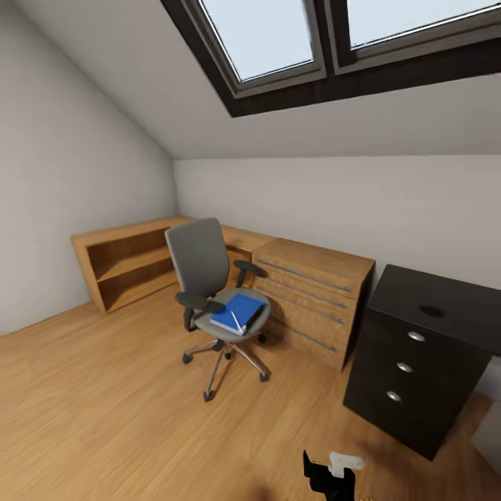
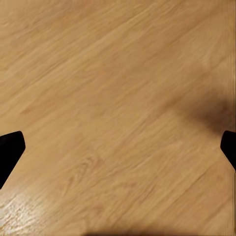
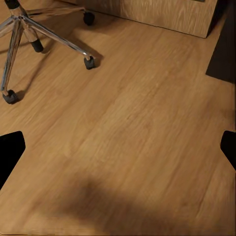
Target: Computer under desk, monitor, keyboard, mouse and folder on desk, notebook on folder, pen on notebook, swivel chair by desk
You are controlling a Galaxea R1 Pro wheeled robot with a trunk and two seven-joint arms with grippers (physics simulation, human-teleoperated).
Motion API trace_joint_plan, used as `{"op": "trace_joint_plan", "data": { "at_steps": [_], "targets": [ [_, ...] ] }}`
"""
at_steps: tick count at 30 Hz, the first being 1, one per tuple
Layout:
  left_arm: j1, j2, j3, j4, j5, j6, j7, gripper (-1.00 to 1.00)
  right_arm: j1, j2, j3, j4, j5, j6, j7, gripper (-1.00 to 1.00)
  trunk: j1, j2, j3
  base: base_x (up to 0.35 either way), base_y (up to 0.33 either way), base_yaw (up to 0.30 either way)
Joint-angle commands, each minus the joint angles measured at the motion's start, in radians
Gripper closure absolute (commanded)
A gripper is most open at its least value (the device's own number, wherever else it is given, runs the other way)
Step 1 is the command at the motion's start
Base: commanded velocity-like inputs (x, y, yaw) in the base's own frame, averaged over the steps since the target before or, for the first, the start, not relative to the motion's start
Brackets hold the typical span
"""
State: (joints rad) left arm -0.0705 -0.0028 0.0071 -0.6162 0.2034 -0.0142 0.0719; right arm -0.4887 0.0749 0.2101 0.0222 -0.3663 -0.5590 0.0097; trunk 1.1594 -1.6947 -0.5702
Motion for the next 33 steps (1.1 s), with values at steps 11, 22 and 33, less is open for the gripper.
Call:
{"op": "trace_joint_plan", "data": {
  "at_steps": [11, 22, 33],
  "targets": [
    [0.0, 0.0, 0.005, -0.001, 0.007, -0.077, 0.002, -1.0, 0.007, 0.011, 0.008, 0.002, -0.01, -0.004, 0.001, -1.0, -0.042, 0.077, 0.034, 0.0, 0.0, -0.294],
    [0.0, 0.0, 0.005, 0.038, 0.008, -0.233, 0.002, -1.0, 0.007, 0.012, 0.008, 0.002, -0.009, -0.005, 0.001, -1.0, -0.085, 0.154, 0.061, 0.0, 0.0, -0.271],
    [0.0, 0.0, 0.001, 0.056, 0.008, -0.228, -0.003, -1.0, 0.008, 0.014, 0.008, 0.002, -0.008, -0.004, 0.001, -1.0, -0.127, 0.231, 0.092, 0.0, 0.0, -0.076]
  ]
}}
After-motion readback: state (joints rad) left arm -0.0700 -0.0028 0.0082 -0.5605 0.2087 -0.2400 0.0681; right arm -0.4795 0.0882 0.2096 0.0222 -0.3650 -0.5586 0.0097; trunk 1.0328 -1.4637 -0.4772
